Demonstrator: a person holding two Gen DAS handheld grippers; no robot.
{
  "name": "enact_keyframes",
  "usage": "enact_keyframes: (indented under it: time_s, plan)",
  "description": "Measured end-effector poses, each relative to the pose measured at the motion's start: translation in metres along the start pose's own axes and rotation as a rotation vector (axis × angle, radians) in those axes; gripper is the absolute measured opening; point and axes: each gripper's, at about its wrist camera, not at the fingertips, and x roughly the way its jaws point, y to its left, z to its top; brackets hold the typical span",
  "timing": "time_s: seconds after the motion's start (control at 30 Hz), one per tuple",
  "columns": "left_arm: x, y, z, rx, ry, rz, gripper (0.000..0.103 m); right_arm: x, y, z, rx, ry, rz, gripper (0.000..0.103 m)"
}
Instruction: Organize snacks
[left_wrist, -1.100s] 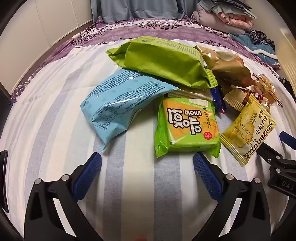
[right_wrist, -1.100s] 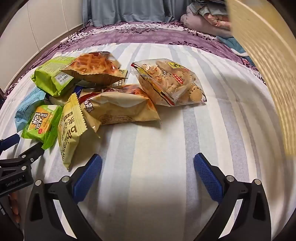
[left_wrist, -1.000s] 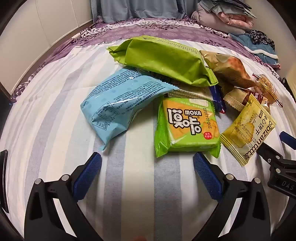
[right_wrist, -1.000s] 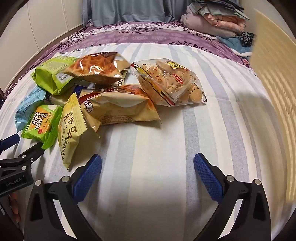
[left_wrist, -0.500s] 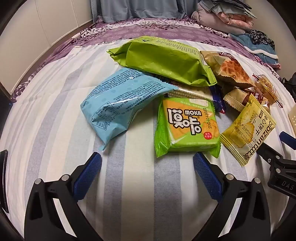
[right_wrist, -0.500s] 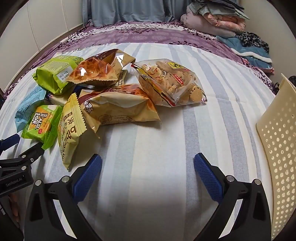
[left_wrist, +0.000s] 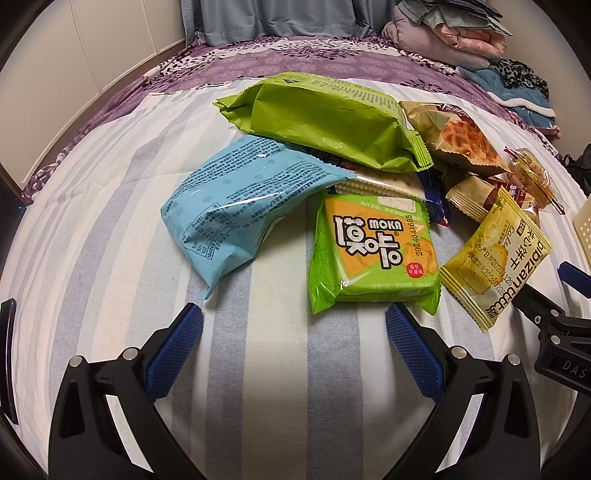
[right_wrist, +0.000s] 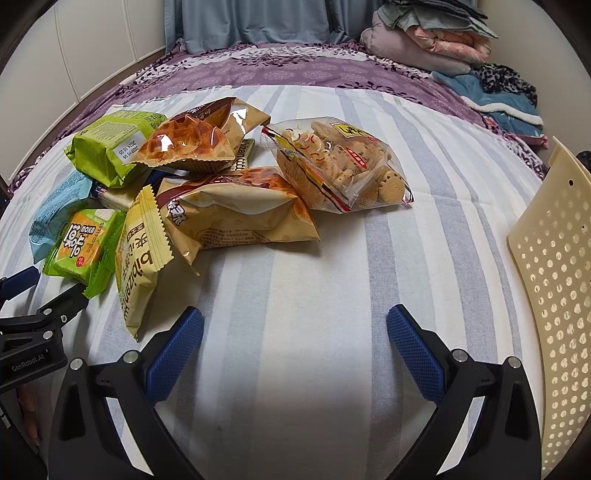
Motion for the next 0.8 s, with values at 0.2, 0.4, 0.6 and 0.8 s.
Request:
enact_keyframes:
  time_s: [0.2,0.4,0.6,0.8]
  plan:
    - [-0.0001,0.0,0.0001,0.001,-0.001,0.001,0.101,0.002,-0.0024,0.001,0.0,0.002,0.0,0.098]
    - [-0.0002,0.0003,0.0,0.001,-0.001,0.001,0.101,0.0038,-0.0036,0.0013,0.001,0.002,0.001,0.098]
    - [0.0,0.0005,0.0005,0.002,-0.001,0.002,0.101,0.0037,-0.0026,0.0012,0.001,0.003,0.002,0.098]
    - [0.0003,-0.0013,-0.0017,0.001,-0.001,0.002,0.101,0.0051,-0.005,0.0009,0.001,0.004,0.001,0.098]
